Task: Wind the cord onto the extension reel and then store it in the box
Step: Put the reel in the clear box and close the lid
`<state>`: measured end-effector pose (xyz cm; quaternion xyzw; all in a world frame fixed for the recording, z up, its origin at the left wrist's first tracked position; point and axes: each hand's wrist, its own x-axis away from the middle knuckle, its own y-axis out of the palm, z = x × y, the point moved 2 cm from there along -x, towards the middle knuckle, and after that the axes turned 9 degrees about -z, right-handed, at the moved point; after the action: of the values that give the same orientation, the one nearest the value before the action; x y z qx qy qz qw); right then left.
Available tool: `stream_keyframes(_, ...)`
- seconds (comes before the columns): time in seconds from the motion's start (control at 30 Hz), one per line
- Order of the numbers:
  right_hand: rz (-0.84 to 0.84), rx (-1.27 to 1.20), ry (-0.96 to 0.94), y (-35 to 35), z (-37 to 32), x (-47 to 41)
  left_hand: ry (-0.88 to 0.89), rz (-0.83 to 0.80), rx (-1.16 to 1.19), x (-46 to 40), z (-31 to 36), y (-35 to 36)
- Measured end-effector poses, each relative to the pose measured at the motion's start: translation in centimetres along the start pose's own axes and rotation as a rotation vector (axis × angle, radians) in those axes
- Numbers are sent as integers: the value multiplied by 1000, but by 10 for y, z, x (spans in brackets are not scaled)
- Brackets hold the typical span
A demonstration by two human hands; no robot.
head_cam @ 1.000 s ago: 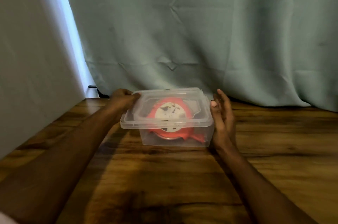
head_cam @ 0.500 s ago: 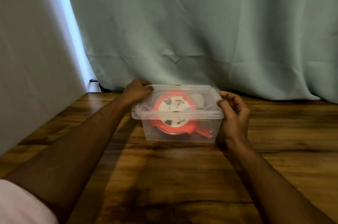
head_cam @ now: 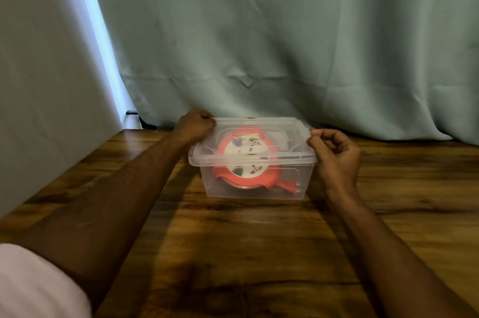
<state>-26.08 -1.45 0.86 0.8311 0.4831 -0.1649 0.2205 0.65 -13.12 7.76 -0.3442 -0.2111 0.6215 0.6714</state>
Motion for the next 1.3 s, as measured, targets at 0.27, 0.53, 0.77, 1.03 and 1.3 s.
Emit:
stream_keyframes(0.27,19,-77,55,-5,-8,-3,-47,-97,-73,-3,3,-3)
stream_keyframes(0.53,-86,-3,42,-1,-9,4,-116,-107,232,5,1,2)
stream_keyframes(0.77,-67,-3,133,7,-12,5,-179,-79,481,13,-11,13)
stream_keyframes(1.03,-218,-78,665,7,-8,23,274,-21,-775,32,34,5)
stream_keyframes(1.3,-173,-77,710,8,-15,23,237,-454,-582,47,40,37)
